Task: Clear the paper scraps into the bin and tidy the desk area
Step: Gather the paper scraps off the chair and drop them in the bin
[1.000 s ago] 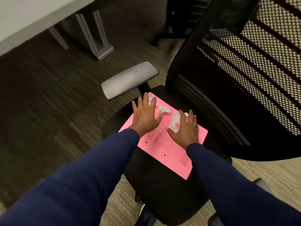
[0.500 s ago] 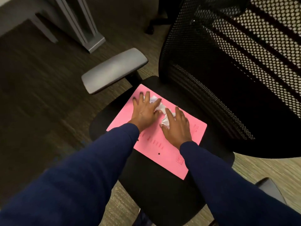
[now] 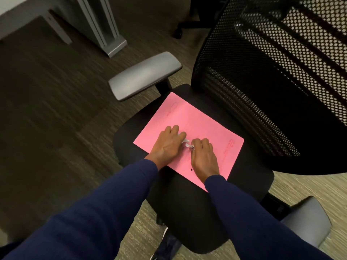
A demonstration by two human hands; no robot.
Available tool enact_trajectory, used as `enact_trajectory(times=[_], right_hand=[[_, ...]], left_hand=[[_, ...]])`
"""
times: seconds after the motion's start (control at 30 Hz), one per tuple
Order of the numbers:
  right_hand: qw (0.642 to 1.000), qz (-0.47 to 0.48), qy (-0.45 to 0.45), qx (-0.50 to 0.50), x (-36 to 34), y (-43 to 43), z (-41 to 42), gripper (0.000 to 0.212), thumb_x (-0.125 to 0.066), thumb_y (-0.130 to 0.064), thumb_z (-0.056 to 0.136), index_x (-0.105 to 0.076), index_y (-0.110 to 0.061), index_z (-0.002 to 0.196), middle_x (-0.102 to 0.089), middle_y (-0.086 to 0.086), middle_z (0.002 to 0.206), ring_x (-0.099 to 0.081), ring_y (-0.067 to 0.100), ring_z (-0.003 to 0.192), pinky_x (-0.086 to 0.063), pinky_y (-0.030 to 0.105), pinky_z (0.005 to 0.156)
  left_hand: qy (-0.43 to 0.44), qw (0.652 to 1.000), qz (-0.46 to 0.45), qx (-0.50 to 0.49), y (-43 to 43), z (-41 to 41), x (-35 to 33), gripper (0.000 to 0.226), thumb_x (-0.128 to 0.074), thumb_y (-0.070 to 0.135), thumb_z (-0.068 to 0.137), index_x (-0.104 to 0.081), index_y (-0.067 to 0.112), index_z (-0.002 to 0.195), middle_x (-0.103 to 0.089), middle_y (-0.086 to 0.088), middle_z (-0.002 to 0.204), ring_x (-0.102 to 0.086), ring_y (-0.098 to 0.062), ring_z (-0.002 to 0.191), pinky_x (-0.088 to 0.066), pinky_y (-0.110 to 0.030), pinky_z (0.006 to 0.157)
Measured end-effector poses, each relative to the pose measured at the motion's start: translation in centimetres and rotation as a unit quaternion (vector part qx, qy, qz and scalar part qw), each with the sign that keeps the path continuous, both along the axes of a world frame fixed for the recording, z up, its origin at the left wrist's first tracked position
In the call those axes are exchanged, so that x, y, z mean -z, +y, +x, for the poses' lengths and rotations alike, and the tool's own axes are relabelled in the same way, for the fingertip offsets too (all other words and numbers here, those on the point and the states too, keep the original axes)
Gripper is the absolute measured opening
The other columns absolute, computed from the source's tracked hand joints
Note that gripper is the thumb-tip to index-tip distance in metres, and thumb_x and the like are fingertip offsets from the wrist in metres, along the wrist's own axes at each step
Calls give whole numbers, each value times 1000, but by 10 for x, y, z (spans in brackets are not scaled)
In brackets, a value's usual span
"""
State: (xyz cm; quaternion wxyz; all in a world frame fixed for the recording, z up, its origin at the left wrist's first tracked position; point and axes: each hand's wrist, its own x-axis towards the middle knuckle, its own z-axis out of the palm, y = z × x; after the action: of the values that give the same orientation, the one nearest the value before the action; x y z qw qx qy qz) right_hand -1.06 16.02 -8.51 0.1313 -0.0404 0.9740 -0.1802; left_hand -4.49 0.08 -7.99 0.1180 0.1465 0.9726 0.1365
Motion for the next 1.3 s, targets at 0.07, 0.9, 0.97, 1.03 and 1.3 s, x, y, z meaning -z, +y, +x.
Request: enact_trajectory(times=[0.07, 0.9, 0.97, 1.03, 1.3], right_hand=[[999, -31, -6, 15, -3, -8, 7, 19, -42, -19, 103, -53, -12, 117, -51, 9, 114, -49, 26, 96, -46, 41, 77], [954, -255, -157, 14, -51, -413, 207, 18, -49, -31, 103, -53, -15, 108, -65, 2, 94, -59, 13, 80, -38, 18, 59], [952, -244, -180, -32, -47, -462, 240, 16, -47, -30, 104, -53, -15, 108, -63, 0, 93, -58, 9, 78, -36, 11, 59], [951, -239, -190, -44, -43, -480, 254, 18, -45, -28, 104, -53, -12, 107, -63, 1, 95, -59, 13, 81, -41, 19, 63], [920, -156, -316, -172, -12, -613, 373, 36, -47, -32, 103, -54, -9, 130, -69, 16, 116, -66, 34, 106, -49, 31, 82]], left_hand=[[-9, 999, 19, -30, -14, 10, -1, 27, -49, 33, 99, -53, 14, 116, -50, -12, 117, -47, -30, 100, -44, -41, 76], [-22, 821, 249, -512, -375, 318, -34, 21, -37, 27, 92, -57, 23, 87, -62, 0, 90, -61, -23, 84, -48, -38, 71], [-25, 791, 232, -566, -413, 363, -23, 18, -42, 23, 96, -58, 21, 88, -67, -4, 89, -63, -29, 86, -47, -40, 71], [-32, 764, 208, -611, -428, 383, -18, 23, -46, 22, 98, -68, 14, 99, -73, -13, 95, -66, -37, 91, -49, -40, 74], [-61, 576, 255, -774, -525, 526, 17, 35, -48, 18, 98, -62, 3, 127, -66, -22, 115, -63, -36, 105, -48, -38, 88]])
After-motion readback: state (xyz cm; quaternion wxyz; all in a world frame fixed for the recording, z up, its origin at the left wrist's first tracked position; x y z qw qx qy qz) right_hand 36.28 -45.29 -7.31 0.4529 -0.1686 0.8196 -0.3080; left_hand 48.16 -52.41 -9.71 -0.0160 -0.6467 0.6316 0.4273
